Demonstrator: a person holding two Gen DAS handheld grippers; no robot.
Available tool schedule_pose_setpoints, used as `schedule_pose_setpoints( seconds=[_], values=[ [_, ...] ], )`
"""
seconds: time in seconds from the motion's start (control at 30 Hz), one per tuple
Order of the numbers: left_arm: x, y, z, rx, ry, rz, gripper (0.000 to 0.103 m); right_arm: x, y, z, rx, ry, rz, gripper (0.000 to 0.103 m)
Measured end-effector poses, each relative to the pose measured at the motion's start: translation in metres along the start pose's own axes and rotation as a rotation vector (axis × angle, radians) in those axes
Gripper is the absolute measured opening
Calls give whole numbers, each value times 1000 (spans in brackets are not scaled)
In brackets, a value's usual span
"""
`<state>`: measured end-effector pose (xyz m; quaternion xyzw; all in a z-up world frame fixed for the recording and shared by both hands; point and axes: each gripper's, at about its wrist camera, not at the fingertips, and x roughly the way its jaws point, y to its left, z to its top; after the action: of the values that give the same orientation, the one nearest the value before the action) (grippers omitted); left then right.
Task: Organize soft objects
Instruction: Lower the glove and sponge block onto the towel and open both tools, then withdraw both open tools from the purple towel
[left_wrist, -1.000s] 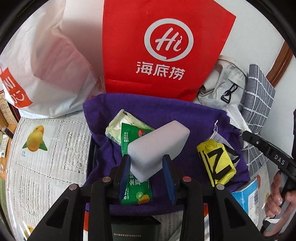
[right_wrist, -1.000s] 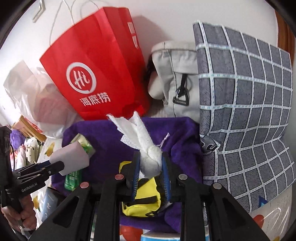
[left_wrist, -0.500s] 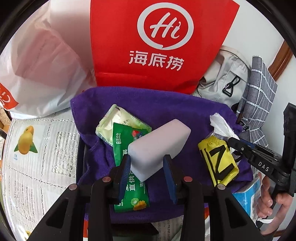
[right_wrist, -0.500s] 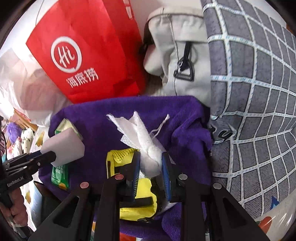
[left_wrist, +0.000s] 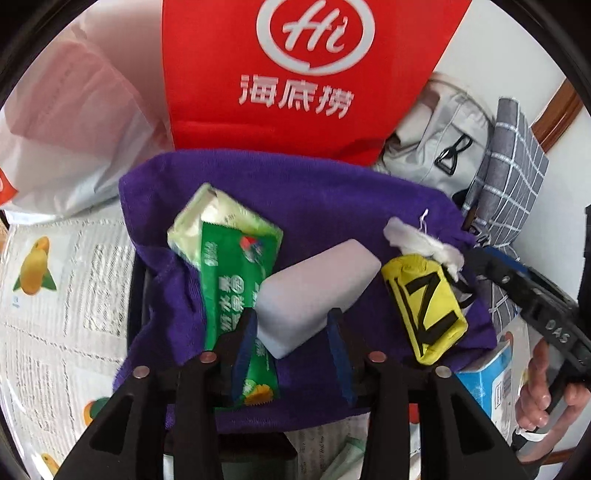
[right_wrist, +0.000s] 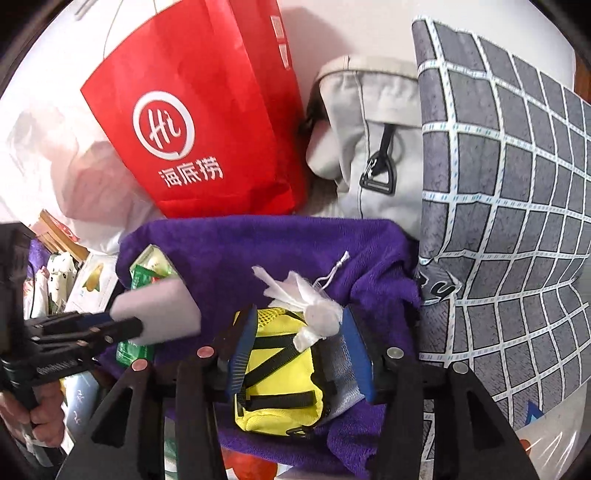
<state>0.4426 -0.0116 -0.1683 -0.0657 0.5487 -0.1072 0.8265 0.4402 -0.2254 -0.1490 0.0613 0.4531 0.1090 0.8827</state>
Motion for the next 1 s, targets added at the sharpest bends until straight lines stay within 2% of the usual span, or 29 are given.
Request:
schedule_pose_setpoints(
  seconds=[0.13,0.2,0.53,0.73,0.8,1.0],
  values=[
    [-1,-2,-6,-4,16,40,63,-9,0,-1,5,-12,2,48],
    [-5,-1,-11,-11,6,49,68,-17,1,-4,12,-20,12,48],
    [-41,14,-44,-45,-15,60,68,-54,9,-45,10,-33,23,49],
    [-77,21,-64,-58,-66,36,69,-69,34,-80,-29,-15,76,51],
    [-88,22,-70,-57,-83,34,69,-72,47,-91,-55,-4,96,60],
    [-116,30,-86,-68,-126,31,69,-73,90,-123,-137,31,154,70]
  ],
)
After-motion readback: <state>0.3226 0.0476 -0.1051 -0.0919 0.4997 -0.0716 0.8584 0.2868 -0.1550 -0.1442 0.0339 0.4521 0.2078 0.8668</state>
